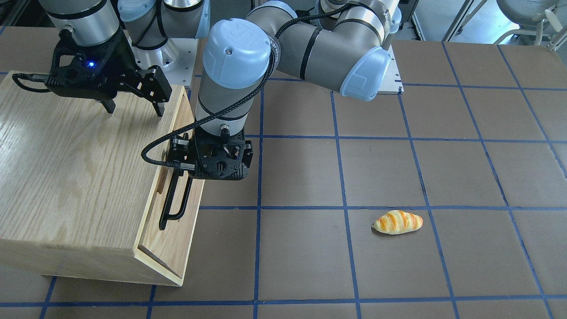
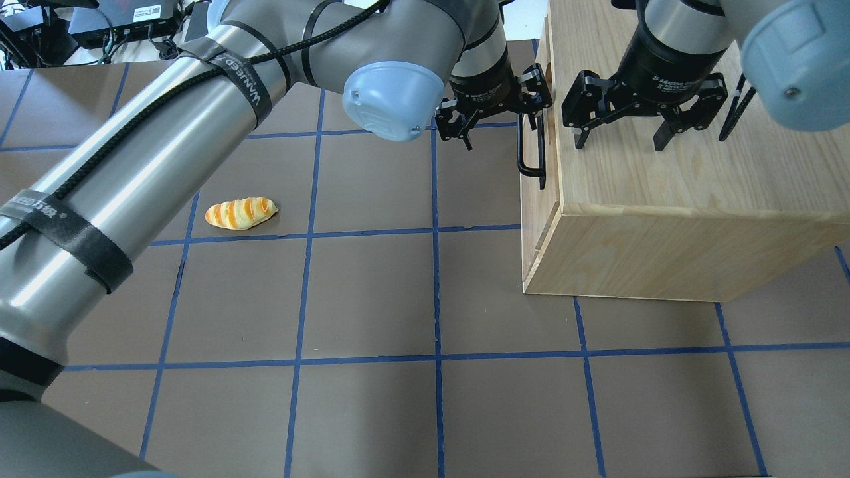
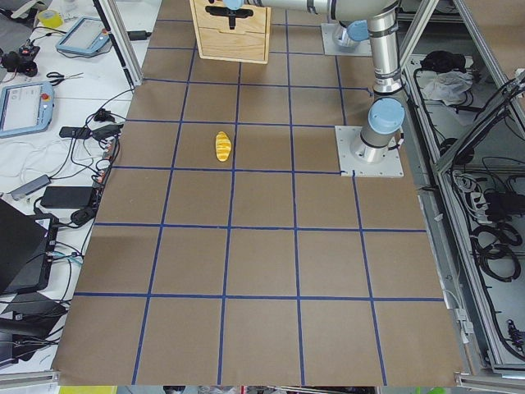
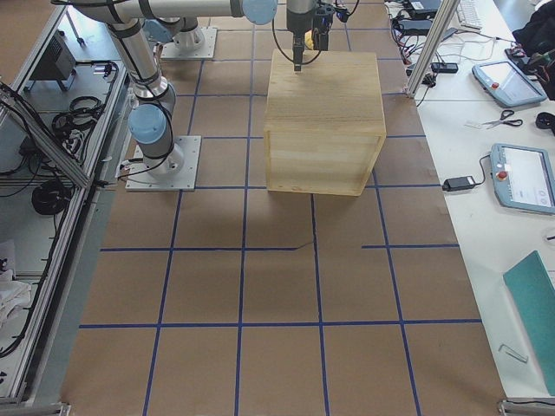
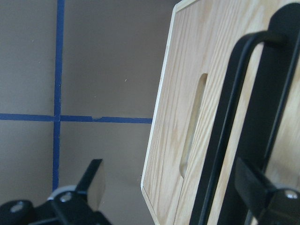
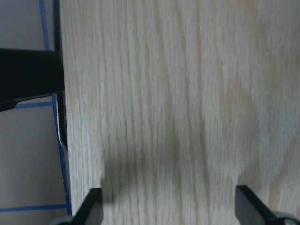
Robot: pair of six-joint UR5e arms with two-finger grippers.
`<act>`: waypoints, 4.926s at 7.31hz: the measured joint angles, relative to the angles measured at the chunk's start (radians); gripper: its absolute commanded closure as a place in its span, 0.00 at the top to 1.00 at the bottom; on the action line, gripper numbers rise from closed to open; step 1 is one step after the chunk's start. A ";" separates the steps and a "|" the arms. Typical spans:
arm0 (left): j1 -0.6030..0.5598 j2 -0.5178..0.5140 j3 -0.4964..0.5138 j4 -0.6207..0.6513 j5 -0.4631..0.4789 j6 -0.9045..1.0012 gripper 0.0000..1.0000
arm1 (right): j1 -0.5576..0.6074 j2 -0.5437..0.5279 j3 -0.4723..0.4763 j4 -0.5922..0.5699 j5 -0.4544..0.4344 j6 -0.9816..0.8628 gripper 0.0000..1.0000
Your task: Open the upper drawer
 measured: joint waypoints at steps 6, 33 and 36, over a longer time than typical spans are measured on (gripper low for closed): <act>-0.001 -0.018 -0.001 0.003 0.006 0.010 1.00 | 0.000 0.000 0.000 0.000 0.001 0.000 1.00; 0.131 0.039 -0.023 -0.070 0.196 0.253 1.00 | 0.000 0.000 0.000 0.000 0.000 0.000 1.00; 0.160 0.052 -0.026 -0.094 0.196 0.279 1.00 | -0.001 0.000 0.000 0.000 0.000 0.000 1.00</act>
